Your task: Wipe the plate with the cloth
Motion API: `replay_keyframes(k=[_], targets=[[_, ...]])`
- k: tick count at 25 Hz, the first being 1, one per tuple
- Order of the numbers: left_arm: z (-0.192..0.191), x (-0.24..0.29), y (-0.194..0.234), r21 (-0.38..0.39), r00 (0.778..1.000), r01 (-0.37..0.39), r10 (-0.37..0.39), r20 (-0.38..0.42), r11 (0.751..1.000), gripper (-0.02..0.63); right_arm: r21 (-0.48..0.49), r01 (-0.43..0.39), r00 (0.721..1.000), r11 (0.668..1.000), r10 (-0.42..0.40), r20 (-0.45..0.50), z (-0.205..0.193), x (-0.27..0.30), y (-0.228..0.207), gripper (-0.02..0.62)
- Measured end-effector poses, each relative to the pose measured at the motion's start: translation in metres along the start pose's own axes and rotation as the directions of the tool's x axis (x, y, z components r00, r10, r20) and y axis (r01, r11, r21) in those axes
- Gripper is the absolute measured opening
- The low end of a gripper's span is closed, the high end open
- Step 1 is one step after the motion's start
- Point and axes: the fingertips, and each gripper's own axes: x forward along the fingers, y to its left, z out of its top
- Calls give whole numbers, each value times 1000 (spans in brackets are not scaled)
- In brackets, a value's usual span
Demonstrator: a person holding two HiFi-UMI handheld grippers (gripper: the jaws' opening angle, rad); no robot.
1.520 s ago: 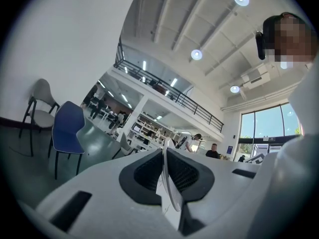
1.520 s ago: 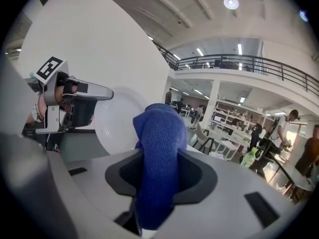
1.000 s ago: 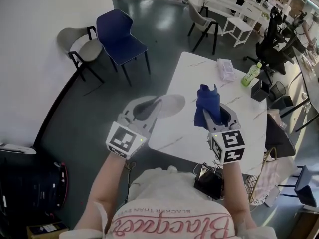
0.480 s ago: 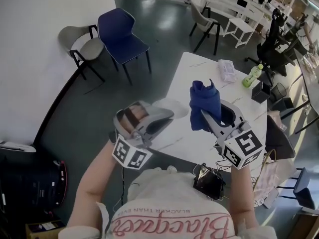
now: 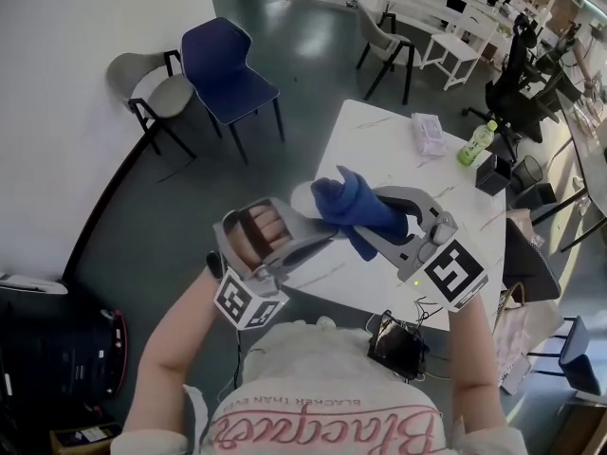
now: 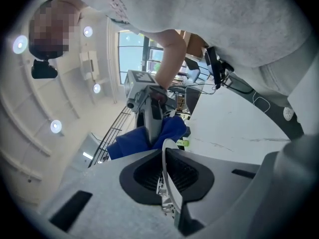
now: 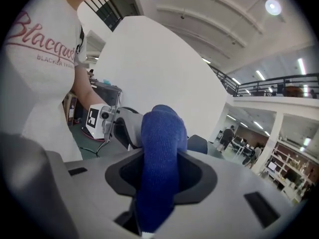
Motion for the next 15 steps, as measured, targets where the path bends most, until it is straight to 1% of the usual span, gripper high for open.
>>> replay_keyframes(k=[4,6,8,11,15], targets=[[3,3,1,11,1000,-2,2,3,1000,20,-81,-14,997,997,7,-79,-15,8,-16,133],[5,4,2,12,1000,-5,5,7,1000,21,-130,-13,991,991,-5,-135,-25,13,-24,133],[9,4,4,14,1000,-8,8,13,1000,21,-159,-17,983,987,-13,-185,-36,20,-30,133],[14,6,5,19,1000,-4,4,23,1000,21,-167,-41,970,985,-1,-242,-53,33,-37,133],[19,6,4,21,999,2,-3,38,1000,21,-132,-64,960,989,25,-279,-76,54,-44,133]])
